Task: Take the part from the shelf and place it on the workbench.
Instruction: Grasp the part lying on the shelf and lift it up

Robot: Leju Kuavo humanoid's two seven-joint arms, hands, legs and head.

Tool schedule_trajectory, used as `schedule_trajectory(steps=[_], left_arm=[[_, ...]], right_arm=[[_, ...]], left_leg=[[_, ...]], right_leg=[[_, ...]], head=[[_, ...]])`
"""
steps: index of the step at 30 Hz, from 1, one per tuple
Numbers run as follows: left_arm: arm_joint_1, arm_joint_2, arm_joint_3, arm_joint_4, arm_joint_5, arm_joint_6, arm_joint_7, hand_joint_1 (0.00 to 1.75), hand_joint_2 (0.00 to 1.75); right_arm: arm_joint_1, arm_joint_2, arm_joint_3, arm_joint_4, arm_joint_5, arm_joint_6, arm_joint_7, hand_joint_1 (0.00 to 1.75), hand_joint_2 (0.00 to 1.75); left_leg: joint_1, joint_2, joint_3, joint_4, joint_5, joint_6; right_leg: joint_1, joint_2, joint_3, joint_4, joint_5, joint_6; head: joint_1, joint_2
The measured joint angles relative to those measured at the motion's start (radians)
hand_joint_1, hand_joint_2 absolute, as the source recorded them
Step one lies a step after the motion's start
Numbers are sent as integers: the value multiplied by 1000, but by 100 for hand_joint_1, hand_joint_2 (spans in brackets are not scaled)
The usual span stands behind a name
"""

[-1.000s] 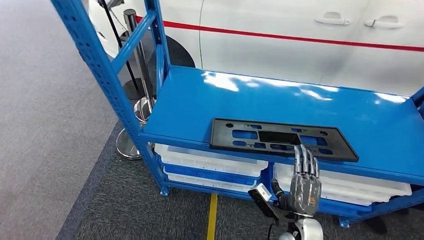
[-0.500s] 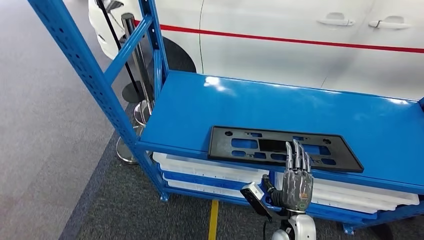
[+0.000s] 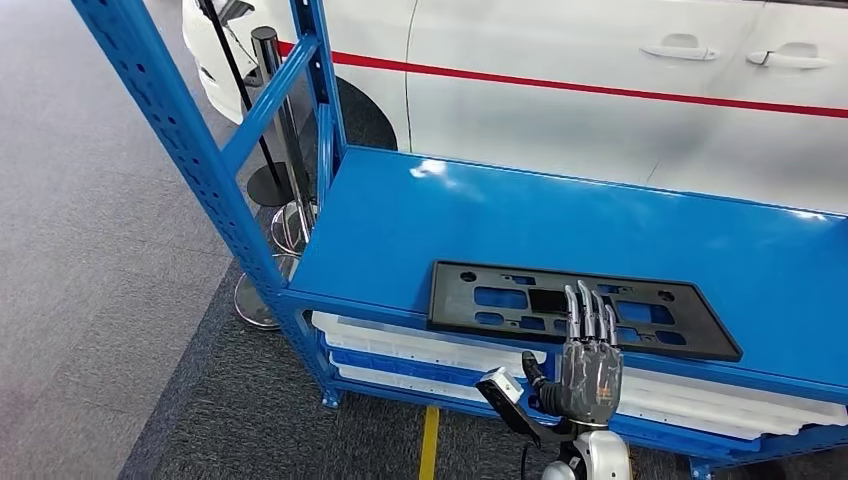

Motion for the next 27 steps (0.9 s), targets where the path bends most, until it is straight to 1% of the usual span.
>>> schedule_trajectory(steps=[2, 3, 4, 5, 7, 8, 9, 10, 11, 12, 13, 14, 15, 17, 18, 19, 20, 22, 23, 24, 25, 26, 27], left_arm=[[-1, 1, 0, 0, 0, 0, 0, 0, 0], [-1, 1, 0, 0, 0, 0, 0, 0, 0], [-2, 1, 0, 0, 0, 0, 0, 0, 0], [-2, 2, 0, 0, 0, 0, 0, 0, 0], [-1, 2, 0, 0, 0, 1, 1, 0, 0], [0, 2, 0, 0, 0, 2, 2, 0, 0], [1, 2, 0, 0, 0, 2, 3, 0, 0], [2, 3, 0, 0, -1, 3, 5, 0, 0], [2, 4, 0, 0, -2, 4, 8, 0, 0], [2, 4, 0, 0, -5, 6, 10, 0, 0], [1, 5, 0, 0, -8, 7, 12, 0, 0], [0, 5, 0, 0, -14, 9, 15, 0, 0], [-1, 5, 0, 0, -20, 10, 17, 0, 0], [-1, 5, -1, 0, -33, 11, 21, 0, 0], [-1, 6, -2, 0, -41, 11, 22, 0, 0], [-1, 6, -3, 0, -48, 10, 23, 0, 0], [-2, 6, -4, 0, -56, 8, 23, 0, 0], [-5, 7, -8, 0, -72, 0, 19, 0, 0], [-6, 7, -10, 0, -83, -6, 18, 0, 0], [-6, 8, -15, 0, -96, -13, 16, 0, 0], [-6, 9, -21, 0, -107, -20, 15, 0, 0], [-7, 10, -27, 0, -117, -24, 14, 0, 0], [-8, 10, -32, 0, -124, -27, 13, 0, 0]], right_arm=[[0, 0, 0, 0, 0, 0, 0, 0, 175], [0, 1, 1, 0, 0, 0, 0, 0, 175], [0, 1, 1, 0, 0, 0, 0, 0, 175], [0, 2, 2, 0, 0, 0, 0, 0, 175], [0, 2, 2, 1, 0, 0, -1, 0, 175], [0, 2, 2, 2, 0, 0, -1, 0, 175], [0, 2, 2, 3, 1, 0, -1, 0, 175], [0, 2, 2, 4, 3, 0, -2, 0, 175], [-1, 2, 3, 6, 7, 0, -1, 0, 175], [-1, 2, 4, 7, 15, 0, 1, 0, 175], [-2, 1, 7, 8, 27, 0, 5, 0, 175], [-3, 1, 11, 9, 46, 0, 12, 0, 175], [-5, 1, 15, 10, 69, 0, 22, 0, 175], [-11, -1, 28, 13, 129, 0, 61, 0, 175], [-18, -6, 39, 15, 161, 0, 99, 0, 175], [-30, -14, 56, 20, 189, 0, 151, 0, 175], [-48, -31, 81, 27, 208, 0, 215, 0, 175], [-93, -79, 149, 53, 224, 0, 363, 0, 175], [-119, -109, 189, 75, 227, 0, 436, 0, 175], [-149, -138, 228, 104, 228, 0, 500, 0, 175], [-184, -166, 263, 139, 229, 1, 544, 0, 175], [-222, -189, 289, 176, 230, 1, 568, 0, 175], [-260, -209, 307, 213, 230, 1, 579, 0, 175]], left_leg=[[1, 0, 3, -1, -4, -12], [1, 1, 1, 9, -14, -18], [2, 2, -10, 37, -32, -24], [4, 2, -32, 87, -61, -28], [7, 2, -98, 219, -120, -36], [8, 3, -124, 268, -134, -40], [9, 3, -134, 284, -128, -42], [10, 3, -126, 260, -102, -43], [11, 3, -99, 200, -63, -43], [11, 3, -67, 130, -30, -41], [10, 3, -39, 71, -7, -37], [9, 2, -22, 32, 3, -32], [7, 2, -18, 19, 0, -25], [6, 1, -18, 14, 3, -12], [7, 2, -16, 10, 5, -5], [8, 3, -15, 6, 8, 2], [9, 5, -14, 4, 10, 7], [8, 8, -17, 3, 11, 12], [7, 8, -18, 4, 11, 13], [7, 8, -18, 4, 11, 14], [7, 8, -16, 4, 11, 14], [6, 8, -14, 4, 11, 14], [6, 8, -12, 4, 10, 13]], right_leg=[[-2, 1, 4, -11, 4, -7], [-6, 0, 8, -18, 7, -13], [-9, -1, 13, -24, 9, -18], [-12, -3, 16, -28, 10, -22], [-11, -6, 17, -27, 9, -26], [-11, -6, 17, -26, 7, -27], [-11, -6, 17, -25, 6, -27], [-11, -6, 18, -22, 3, -26], [-11, -5, 20, -18, 0, -23], [-11, -4, 20, -13, -5, -19], [-9, -4, 19, -6, -10, -14], [-8, -3, 16, -1, -13, -8], [-6, -3, 14, 2, -15, -3], [-6, -3, 13, 3, -16, 7], [-8, -2, 11, 10, -23, 12], [-10, -2, 1, 33, -40, 18], [-12, -2, -19, 76, -66, 23], [-14, -2, -82, 205, -126, 30], [-15, -2, -108, 256, -141, 32], [-15, -2, -120, 277, -136, 32], [-15, -2, -112, 256, -110, 31], [-15, -2, -86, 199, -70, 28], [-14, -1, -53, 127, -35, 23]], head=[[0, 0], [0, 0], [-1, 0], [-1, 0], [-1, 0], [-1, 0], [-1, 0], [-1, 0], [-1, 0], [-1, 0], [-1, 0], [-1, 0], [-1, 0], [-1, 0], [-1, 0], [-1, 0], [-1, 0], [-1, 0], [-1, 0], [-1, 0], [-1, 0], [-1, 0], [-1, 0]])
